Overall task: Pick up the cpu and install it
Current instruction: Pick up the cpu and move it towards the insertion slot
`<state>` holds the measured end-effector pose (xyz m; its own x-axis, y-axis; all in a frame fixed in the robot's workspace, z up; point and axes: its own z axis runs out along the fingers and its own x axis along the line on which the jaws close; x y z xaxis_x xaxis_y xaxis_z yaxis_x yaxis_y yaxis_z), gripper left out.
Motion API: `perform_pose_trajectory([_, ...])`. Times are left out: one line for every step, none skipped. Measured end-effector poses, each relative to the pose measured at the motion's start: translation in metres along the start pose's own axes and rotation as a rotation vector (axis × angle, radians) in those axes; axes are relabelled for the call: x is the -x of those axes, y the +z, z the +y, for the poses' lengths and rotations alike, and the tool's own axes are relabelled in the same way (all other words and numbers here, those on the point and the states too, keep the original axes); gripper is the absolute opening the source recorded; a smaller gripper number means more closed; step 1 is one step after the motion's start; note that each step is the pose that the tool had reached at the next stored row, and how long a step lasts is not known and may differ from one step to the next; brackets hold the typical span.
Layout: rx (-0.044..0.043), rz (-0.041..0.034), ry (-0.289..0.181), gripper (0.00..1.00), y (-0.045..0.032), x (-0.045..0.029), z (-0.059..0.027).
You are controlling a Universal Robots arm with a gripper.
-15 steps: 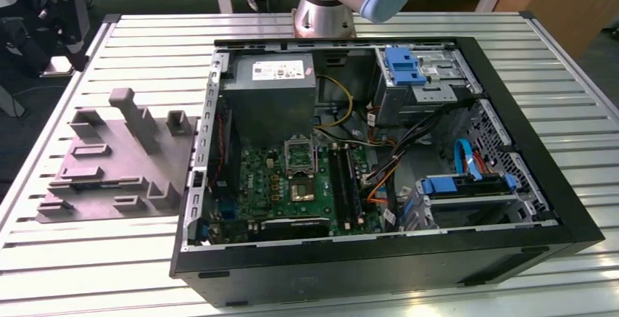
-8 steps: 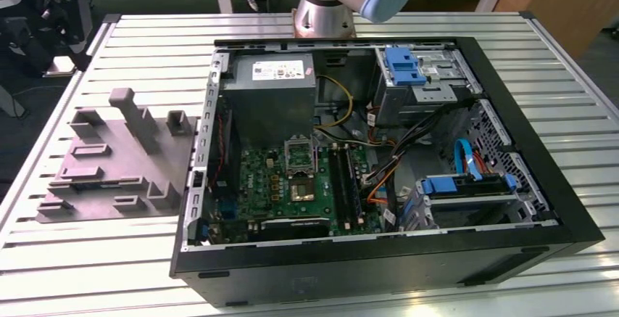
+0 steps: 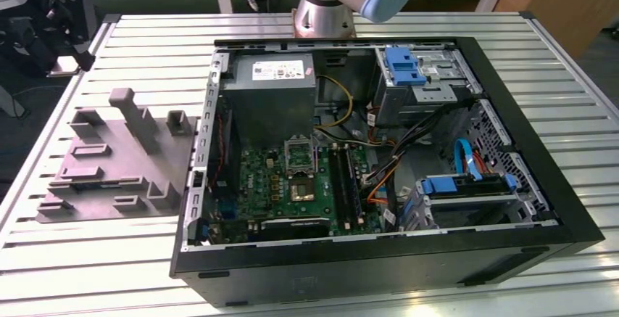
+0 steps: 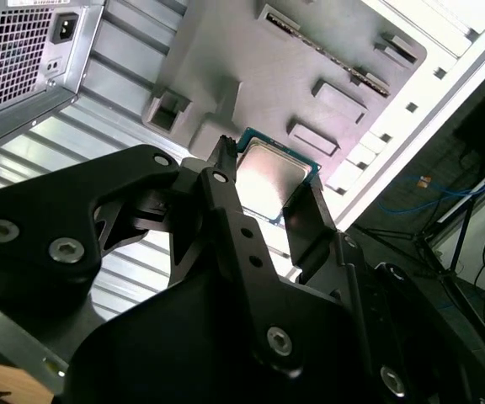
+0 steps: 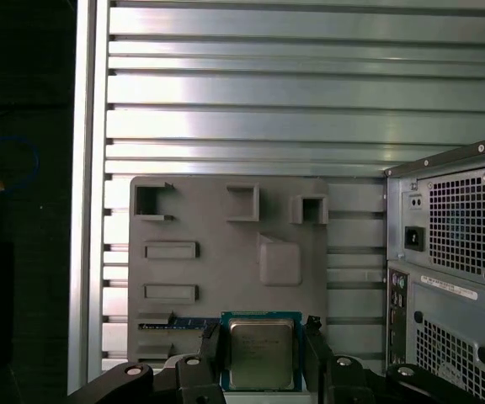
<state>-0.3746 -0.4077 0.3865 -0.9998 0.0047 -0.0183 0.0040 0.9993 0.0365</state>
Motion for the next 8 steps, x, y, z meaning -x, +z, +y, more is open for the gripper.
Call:
perform_pose_trajectory([0.0,0.0,0.0,0.47,0.0,0.0005,0.0])
perform_pose_trajectory([0.0,0.0,0.0,0.47,0.0,0.001,0.0])
perform_pose_trajectory([0.0,0.0,0.0,0.47,0.0,0.0014,0.0])
perform_pose_trajectory([-0.0001,0.0001,0.0,0.47,0.0,0.0019,0.0])
perform_pose_trajectory([-0.0001,0.0001,0.0,0.47,0.0,0.0024,0.0])
perform_pose_trajectory([0.0,0.0,0.0,0.47,0.0,0.0029,0.0])
perform_pose_trajectory([0.0,0.0,0.0,0.47,0.0,0.0034,0.0])
perform_pose_trajectory([0.0,0.0,0.0,0.47,0.0001,0.0038,0.0])
